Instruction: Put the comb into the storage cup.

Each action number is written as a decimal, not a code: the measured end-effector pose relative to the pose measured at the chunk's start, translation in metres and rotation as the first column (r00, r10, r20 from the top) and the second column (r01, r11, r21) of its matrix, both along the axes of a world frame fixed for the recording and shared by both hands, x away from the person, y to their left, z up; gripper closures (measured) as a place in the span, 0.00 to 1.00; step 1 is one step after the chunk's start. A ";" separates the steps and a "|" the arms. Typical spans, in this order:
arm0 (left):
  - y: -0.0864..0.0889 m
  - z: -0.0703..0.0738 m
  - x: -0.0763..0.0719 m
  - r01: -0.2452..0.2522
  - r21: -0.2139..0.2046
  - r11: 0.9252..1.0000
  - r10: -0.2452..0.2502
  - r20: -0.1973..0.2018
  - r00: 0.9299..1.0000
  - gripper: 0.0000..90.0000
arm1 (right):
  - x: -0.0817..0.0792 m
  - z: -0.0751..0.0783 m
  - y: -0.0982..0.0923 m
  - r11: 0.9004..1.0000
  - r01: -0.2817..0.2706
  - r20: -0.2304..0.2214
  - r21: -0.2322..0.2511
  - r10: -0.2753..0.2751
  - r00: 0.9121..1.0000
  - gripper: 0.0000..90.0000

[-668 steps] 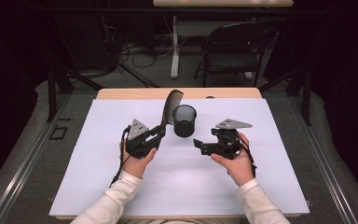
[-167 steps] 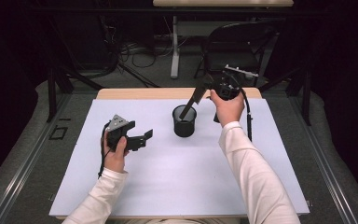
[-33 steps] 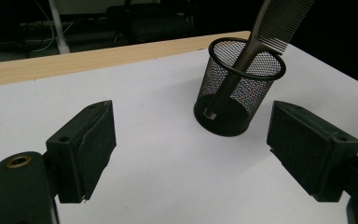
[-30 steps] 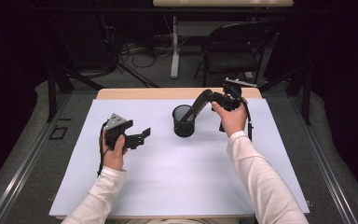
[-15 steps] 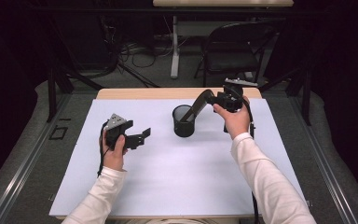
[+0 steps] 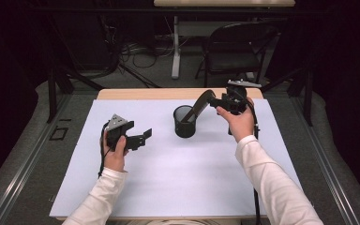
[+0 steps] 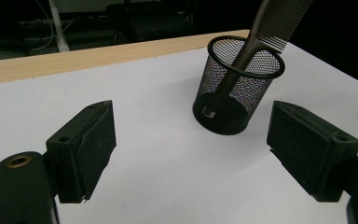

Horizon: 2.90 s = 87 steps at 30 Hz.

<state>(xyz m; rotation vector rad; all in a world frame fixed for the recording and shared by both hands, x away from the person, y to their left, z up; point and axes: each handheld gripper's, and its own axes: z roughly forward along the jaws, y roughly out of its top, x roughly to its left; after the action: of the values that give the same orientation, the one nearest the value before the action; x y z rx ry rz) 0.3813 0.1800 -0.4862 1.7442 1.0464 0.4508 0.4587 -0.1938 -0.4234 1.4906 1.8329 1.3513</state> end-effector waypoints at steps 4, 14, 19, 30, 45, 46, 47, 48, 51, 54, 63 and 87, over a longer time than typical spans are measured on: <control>0.000 0.000 0.000 -0.001 -0.005 1.000 0.001 0.000 1.000 0.18 | -0.003 0.001 -0.004 1.000 0.005 0.016 -0.004 -0.005 1.000 0.30; 0.001 0.001 0.000 -0.001 -0.009 1.000 0.001 0.002 1.000 0.18 | -0.016 0.004 -0.008 0.998 0.000 0.035 -0.059 0.002 0.999 0.20; 0.000 0.001 -0.001 -0.001 -0.010 1.000 0.001 0.005 1.000 0.18 | -0.024 0.006 -0.009 0.998 -0.003 0.045 -0.068 0.006 0.999 0.17; 0.003 0.003 -0.001 -0.003 -0.013 1.000 0.003 0.004 1.000 0.18 | -0.041 0.008 -0.005 0.996 -0.067 0.052 -0.061 0.070 0.996 0.17; 0.003 0.004 0.000 0.000 -0.019 1.000 0.000 0.003 1.000 0.18 | -0.077 0.001 0.006 0.988 -0.133 0.067 -0.073 0.138 0.988 0.16; 0.003 0.004 0.000 0.000 -0.019 1.000 0.000 0.003 1.000 0.18 | -0.079 -0.001 0.006 0.988 -0.134 0.070 -0.078 0.140 0.988 0.16; 0.003 0.004 0.000 0.000 -0.020 1.000 0.000 0.003 1.000 0.18 | -0.081 -0.004 0.006 0.988 -0.134 0.068 -0.082 0.140 0.988 0.16; 0.003 0.004 0.000 0.000 -0.019 1.000 0.000 0.003 1.000 0.18 | -0.083 -0.006 0.006 0.987 -0.135 0.071 -0.083 0.141 0.988 0.16; 0.002 0.004 0.000 0.003 -0.019 1.000 -0.003 0.003 1.000 0.17 | -0.088 -0.014 0.008 0.984 -0.150 0.073 -0.096 0.157 0.985 0.15; 0.003 0.004 0.000 0.002 -0.018 1.000 -0.002 0.003 1.000 0.17 | -0.095 -0.021 0.010 0.982 -0.165 0.078 -0.091 0.172 0.982 0.14; 0.003 0.004 0.000 0.001 -0.018 1.000 -0.001 0.001 1.000 0.18 | -0.114 -0.041 0.012 0.980 -0.189 0.078 -0.060 0.194 0.978 0.09; 0.002 0.003 0.000 0.011 -0.012 1.000 -0.011 0.002 1.000 0.18 | -0.138 -0.084 0.007 0.973 -0.223 0.097 -0.058 0.228 0.969 0.02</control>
<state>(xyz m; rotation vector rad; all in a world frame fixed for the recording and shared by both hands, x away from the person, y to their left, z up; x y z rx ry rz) 0.3812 0.1818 -0.4831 1.7382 1.0362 0.4386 0.3211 -0.1869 -0.5079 1.1934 2.0003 1.4481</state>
